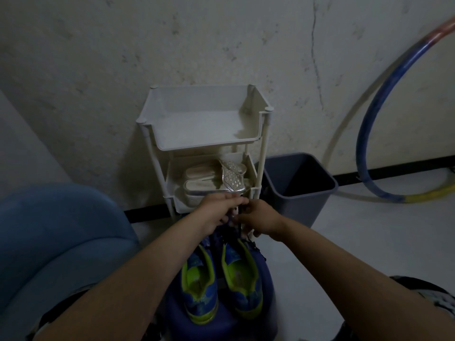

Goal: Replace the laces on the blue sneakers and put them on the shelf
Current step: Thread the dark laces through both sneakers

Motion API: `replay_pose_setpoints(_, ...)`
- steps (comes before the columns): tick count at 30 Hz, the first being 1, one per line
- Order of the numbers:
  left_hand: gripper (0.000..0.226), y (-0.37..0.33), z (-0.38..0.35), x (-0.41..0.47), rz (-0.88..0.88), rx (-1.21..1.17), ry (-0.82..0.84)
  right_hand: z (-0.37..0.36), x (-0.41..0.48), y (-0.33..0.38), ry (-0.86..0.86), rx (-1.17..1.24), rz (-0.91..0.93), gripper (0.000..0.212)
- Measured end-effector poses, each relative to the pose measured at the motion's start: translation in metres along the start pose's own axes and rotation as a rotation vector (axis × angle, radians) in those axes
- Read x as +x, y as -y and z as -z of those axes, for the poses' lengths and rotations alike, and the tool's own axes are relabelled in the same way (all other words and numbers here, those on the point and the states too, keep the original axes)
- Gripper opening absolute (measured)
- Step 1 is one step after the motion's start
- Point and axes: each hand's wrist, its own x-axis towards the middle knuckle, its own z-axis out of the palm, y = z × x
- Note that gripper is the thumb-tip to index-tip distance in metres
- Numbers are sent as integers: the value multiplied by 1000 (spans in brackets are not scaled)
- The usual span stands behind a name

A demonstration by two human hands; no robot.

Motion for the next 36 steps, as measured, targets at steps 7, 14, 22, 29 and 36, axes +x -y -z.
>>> replay_pose_setpoints(7,12,-35,20,-2,-139,-272,-67,3,6,-5,-10,7,-105,41)
replay_pose_setpoints(14,15,-34,26,-8,-192,-142,-57,-1,3,8,42,-75,52,28)
replay_pose_setpoints(22,37,-17,27,-14,-26,234,47,-1,3,31,-128,49,271,34)
replay_pose_setpoints(29,25,-3,24,-15,-161,682,240,3,-5,60,-207,285,427,26)
replay_pose_setpoints(36,20,-2,36,-19,57,1037,393,2,-7,60,-193,259,368,29)
